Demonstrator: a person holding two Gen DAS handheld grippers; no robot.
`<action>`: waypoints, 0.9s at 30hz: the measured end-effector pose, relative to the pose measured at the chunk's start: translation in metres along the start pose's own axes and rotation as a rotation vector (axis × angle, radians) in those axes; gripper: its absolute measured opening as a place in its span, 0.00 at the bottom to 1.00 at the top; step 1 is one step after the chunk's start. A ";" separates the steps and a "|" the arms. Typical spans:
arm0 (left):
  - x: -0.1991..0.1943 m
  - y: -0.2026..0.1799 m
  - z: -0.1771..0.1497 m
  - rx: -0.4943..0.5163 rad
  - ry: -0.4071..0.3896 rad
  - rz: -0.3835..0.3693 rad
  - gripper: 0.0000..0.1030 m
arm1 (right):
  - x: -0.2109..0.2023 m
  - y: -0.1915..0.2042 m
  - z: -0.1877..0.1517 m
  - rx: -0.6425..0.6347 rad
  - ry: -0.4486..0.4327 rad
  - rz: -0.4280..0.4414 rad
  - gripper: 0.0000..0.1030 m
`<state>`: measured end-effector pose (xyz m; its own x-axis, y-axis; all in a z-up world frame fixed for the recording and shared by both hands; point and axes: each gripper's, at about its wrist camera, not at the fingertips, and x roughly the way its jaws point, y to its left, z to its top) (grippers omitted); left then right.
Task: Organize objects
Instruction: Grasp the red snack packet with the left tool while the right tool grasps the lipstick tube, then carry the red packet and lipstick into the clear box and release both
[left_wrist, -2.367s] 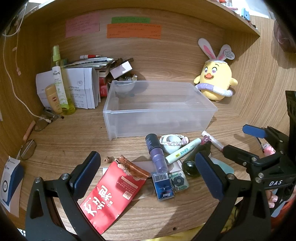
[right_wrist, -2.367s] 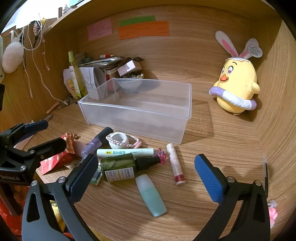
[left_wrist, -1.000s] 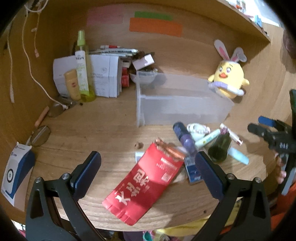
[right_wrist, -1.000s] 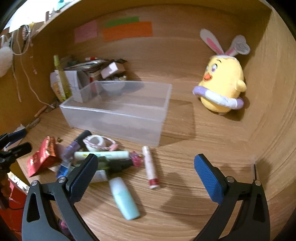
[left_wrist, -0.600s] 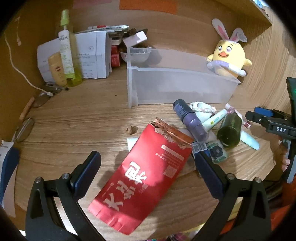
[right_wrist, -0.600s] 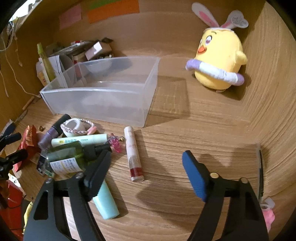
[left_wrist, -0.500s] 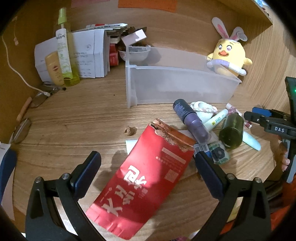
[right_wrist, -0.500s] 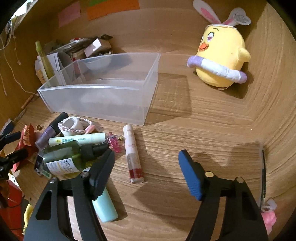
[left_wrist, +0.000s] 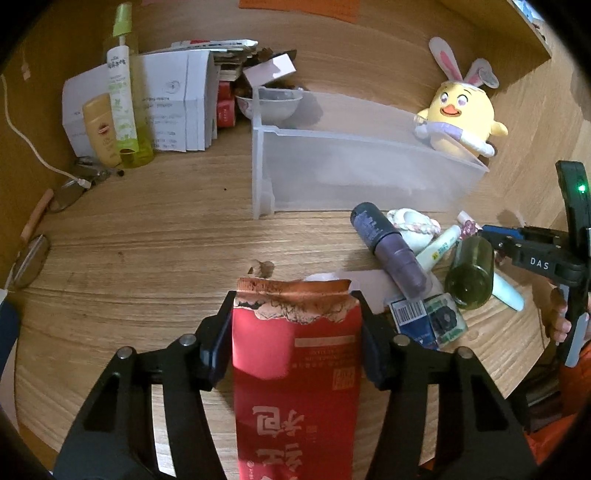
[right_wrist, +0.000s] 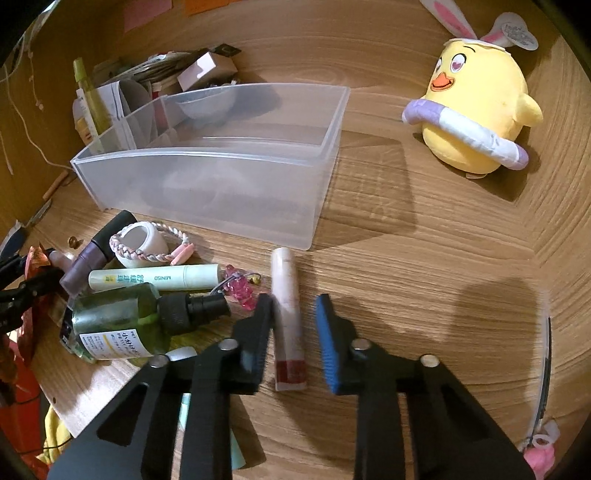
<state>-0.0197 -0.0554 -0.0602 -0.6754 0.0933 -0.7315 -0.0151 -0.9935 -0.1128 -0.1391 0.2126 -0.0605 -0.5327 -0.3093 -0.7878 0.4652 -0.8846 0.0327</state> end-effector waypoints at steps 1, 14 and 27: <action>0.000 0.000 0.001 -0.001 -0.001 0.002 0.56 | 0.000 -0.001 0.000 0.006 0.000 0.001 0.13; -0.031 -0.004 0.027 -0.037 -0.100 -0.010 0.56 | -0.037 -0.008 -0.002 0.057 -0.101 0.007 0.14; -0.045 -0.017 0.065 -0.028 -0.186 -0.006 0.56 | -0.080 0.001 0.019 0.035 -0.251 0.046 0.14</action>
<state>-0.0372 -0.0473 0.0181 -0.7999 0.0834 -0.5943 -0.0010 -0.9905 -0.1377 -0.1098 0.2292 0.0141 -0.6726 -0.4222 -0.6077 0.4701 -0.8781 0.0897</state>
